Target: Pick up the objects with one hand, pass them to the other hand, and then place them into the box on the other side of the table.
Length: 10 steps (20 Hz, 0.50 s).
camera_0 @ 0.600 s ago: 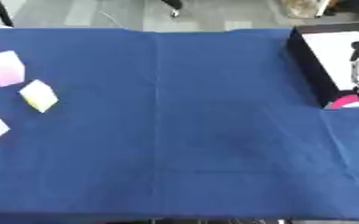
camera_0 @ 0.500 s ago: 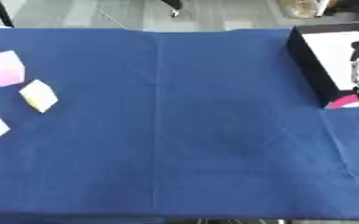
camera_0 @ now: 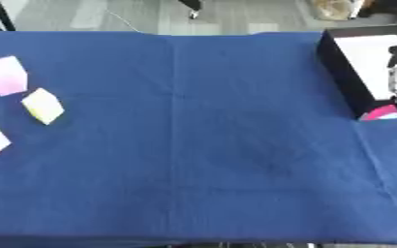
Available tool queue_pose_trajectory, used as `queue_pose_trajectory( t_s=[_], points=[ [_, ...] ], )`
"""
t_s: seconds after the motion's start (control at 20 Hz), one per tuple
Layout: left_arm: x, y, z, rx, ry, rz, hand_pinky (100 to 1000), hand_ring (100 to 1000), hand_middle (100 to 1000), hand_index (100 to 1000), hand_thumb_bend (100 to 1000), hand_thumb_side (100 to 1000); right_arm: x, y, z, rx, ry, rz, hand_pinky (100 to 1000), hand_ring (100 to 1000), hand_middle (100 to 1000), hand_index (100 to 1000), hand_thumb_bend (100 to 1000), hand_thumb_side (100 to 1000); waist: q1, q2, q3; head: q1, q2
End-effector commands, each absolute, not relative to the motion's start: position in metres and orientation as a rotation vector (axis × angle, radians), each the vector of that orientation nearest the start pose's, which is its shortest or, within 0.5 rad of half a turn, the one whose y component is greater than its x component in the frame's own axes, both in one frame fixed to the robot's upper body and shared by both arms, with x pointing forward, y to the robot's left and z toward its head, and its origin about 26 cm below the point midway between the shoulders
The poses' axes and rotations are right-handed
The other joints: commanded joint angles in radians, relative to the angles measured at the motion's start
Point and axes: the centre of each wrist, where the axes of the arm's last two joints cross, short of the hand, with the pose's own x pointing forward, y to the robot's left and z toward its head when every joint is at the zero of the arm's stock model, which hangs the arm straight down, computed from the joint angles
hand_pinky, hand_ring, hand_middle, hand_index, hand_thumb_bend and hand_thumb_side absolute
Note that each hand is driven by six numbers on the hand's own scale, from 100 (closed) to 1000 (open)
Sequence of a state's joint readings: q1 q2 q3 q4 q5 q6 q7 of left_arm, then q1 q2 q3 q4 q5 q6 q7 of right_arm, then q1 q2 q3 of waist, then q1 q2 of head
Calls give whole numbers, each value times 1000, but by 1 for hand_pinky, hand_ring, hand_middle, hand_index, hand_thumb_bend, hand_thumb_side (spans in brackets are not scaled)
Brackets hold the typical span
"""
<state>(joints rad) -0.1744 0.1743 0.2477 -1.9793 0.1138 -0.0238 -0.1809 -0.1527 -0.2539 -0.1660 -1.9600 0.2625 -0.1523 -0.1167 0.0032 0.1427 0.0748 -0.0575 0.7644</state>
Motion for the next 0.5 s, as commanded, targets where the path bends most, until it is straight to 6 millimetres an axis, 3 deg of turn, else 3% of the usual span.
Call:
queue_pose_trajectory(
  t_s=[0.05, 0.3, 0.5],
  points=[
    [281, 313, 169, 99, -2212, -173, 764, 696, 613, 693, 241, 880, 284, -311, 163, -647, -2270, 254, 833, 738, 765, 955, 100, 528, -1, -12, 0, 4, 6],
    [281, 317, 170, 136, -2209, -185, 764, 697, 615, 698, 239, 877, 284, -311, 163, -647, -2268, 256, 833, 738, 766, 955, 100, 529, 1, -14, -4, 5, 6],
    [277, 334, 180, 290, -2191, -279, 765, 700, 622, 739, 224, 857, 284, -311, 162, -649, -2263, 263, 833, 738, 766, 955, 100, 532, 9, -17, -8, 6, 6]
  ],
)
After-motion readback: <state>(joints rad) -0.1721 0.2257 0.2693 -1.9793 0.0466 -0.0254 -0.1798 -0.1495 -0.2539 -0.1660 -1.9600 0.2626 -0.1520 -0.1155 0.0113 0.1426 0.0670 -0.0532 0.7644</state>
